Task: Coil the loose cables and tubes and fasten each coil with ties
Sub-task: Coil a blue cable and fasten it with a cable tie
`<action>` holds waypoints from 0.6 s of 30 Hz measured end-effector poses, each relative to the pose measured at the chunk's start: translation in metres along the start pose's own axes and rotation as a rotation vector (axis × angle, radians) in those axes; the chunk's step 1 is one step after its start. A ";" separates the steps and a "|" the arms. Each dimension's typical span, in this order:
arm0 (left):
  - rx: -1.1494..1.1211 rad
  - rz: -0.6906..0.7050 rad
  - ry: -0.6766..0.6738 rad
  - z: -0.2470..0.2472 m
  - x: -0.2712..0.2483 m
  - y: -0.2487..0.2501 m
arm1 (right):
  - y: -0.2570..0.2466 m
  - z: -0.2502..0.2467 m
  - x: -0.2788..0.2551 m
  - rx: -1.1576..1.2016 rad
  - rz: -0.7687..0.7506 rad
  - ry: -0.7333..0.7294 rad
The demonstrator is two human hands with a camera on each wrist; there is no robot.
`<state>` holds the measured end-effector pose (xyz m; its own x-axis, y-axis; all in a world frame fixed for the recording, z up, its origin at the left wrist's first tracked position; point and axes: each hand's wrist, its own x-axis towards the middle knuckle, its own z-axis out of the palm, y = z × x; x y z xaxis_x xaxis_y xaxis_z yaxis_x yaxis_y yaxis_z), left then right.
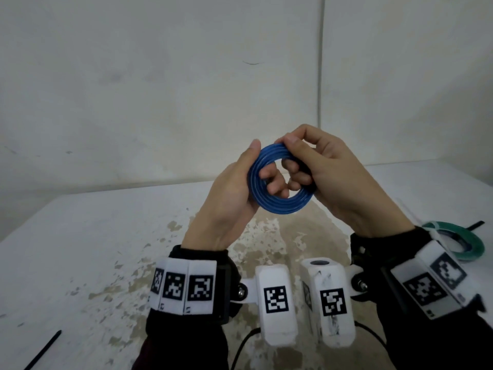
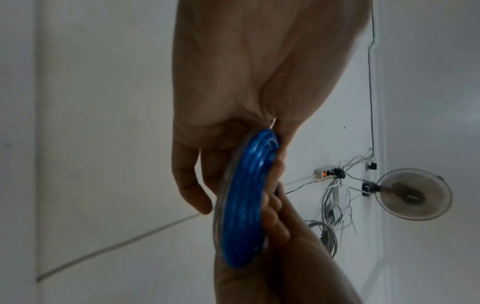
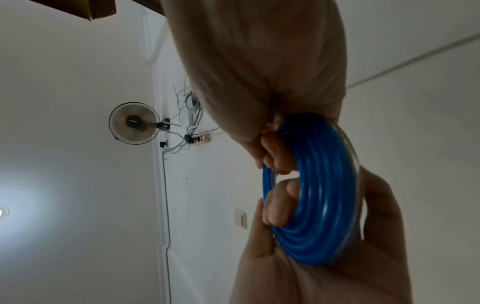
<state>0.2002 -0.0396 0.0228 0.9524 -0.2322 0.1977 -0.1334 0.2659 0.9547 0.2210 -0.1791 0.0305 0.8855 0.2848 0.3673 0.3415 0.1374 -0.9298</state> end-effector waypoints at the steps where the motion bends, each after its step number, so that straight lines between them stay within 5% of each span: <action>1: 0.004 0.002 0.027 0.000 0.000 0.000 | 0.000 0.000 0.000 -0.002 0.011 -0.004; 5: 0.126 0.040 0.058 0.002 -0.003 0.000 | -0.004 -0.004 0.000 -0.040 0.082 -0.091; 10: 0.026 0.048 0.053 0.005 -0.006 0.007 | -0.006 0.004 -0.004 -0.101 -0.043 -0.115; 18: 0.219 -0.069 0.126 -0.030 -0.044 0.021 | 0.008 0.052 -0.012 0.062 0.032 -0.124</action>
<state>0.1641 0.0042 0.0279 0.9860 -0.1210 0.1144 -0.1102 0.0416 0.9930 0.1967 -0.1317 0.0199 0.8486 0.4044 0.3411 0.2898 0.1840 -0.9392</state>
